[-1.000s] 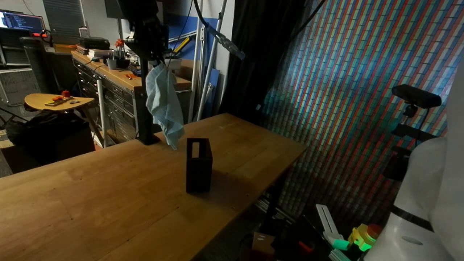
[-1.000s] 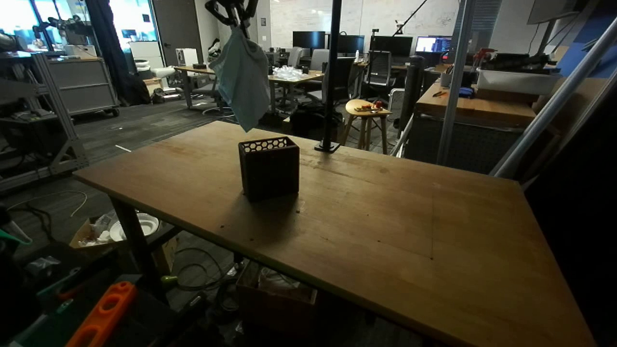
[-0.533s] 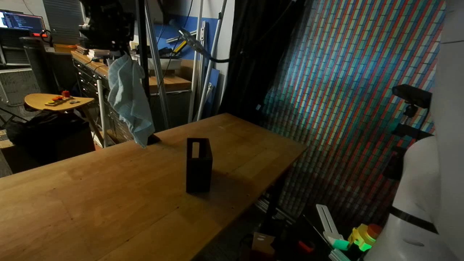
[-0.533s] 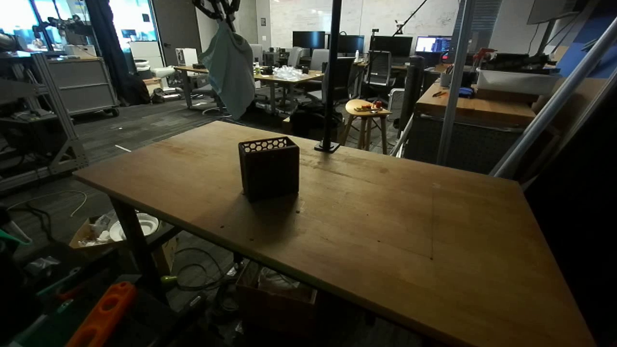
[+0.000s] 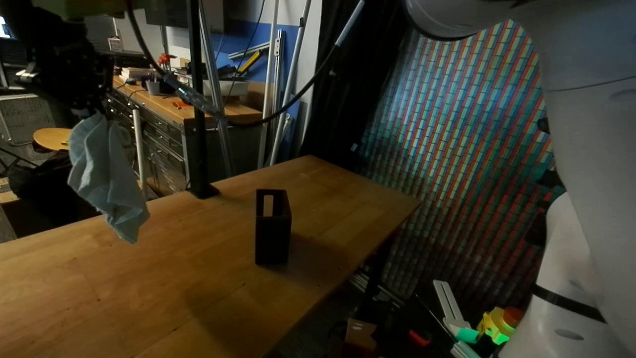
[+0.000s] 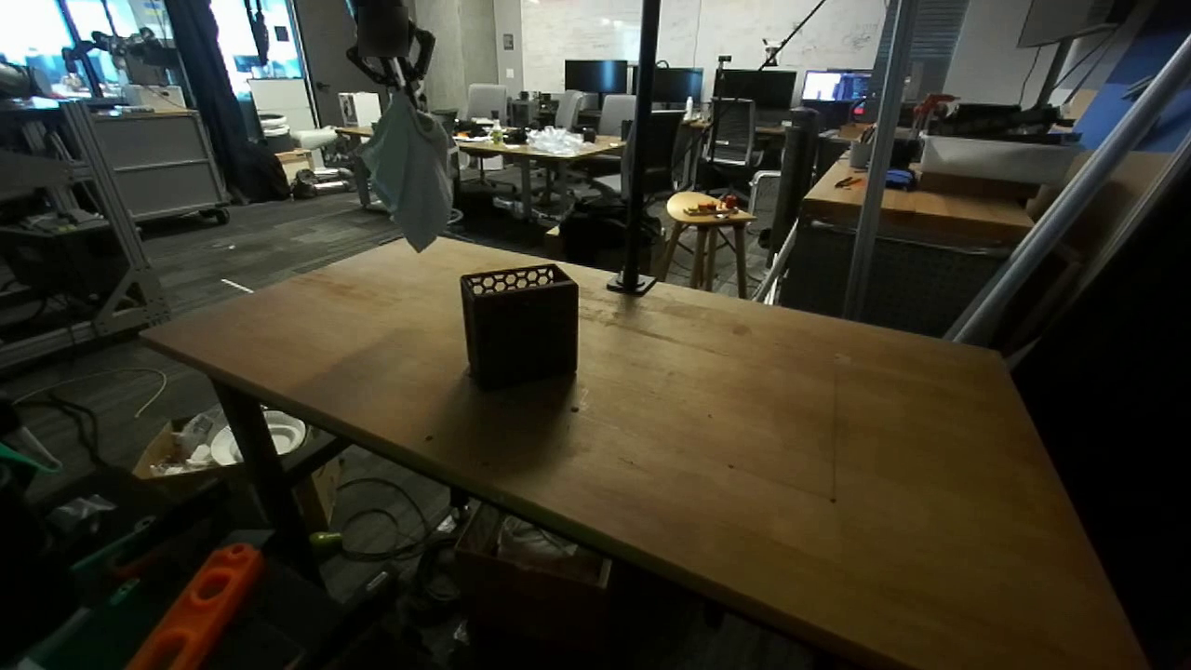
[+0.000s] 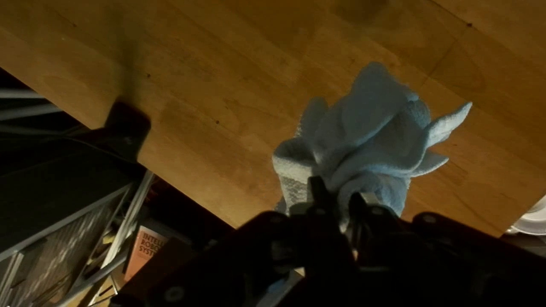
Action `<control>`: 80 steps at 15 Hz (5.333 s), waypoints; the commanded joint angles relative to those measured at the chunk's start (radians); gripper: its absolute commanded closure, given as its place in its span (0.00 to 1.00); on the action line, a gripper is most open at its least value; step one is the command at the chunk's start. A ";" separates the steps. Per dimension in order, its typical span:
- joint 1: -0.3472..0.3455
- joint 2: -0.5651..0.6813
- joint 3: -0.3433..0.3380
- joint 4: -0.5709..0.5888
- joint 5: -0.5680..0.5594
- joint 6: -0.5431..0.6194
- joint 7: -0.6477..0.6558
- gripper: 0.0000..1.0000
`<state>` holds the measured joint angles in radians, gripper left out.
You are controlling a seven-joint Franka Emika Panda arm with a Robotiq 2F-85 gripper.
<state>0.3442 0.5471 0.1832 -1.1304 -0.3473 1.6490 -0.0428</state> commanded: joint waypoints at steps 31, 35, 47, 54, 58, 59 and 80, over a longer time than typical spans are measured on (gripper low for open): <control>-0.066 0.068 0.126 -0.145 0.404 0.328 -0.430 0.89; -0.129 0.071 0.148 -0.241 0.544 0.381 -0.485 0.89; -0.235 0.107 0.182 -0.411 0.697 0.488 -0.683 0.89; -0.242 0.090 0.162 -0.455 0.700 0.501 -0.660 0.89; -0.268 0.093 0.153 -0.475 0.702 0.500 -0.667 0.89; -0.278 0.093 0.153 -0.481 0.707 0.505 -0.671 0.89; -0.475 0.121 0.155 -0.613 1.006 0.553 -0.906 0.86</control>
<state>-0.1235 0.6736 0.3366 -1.7392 0.6109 2.2069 -0.9085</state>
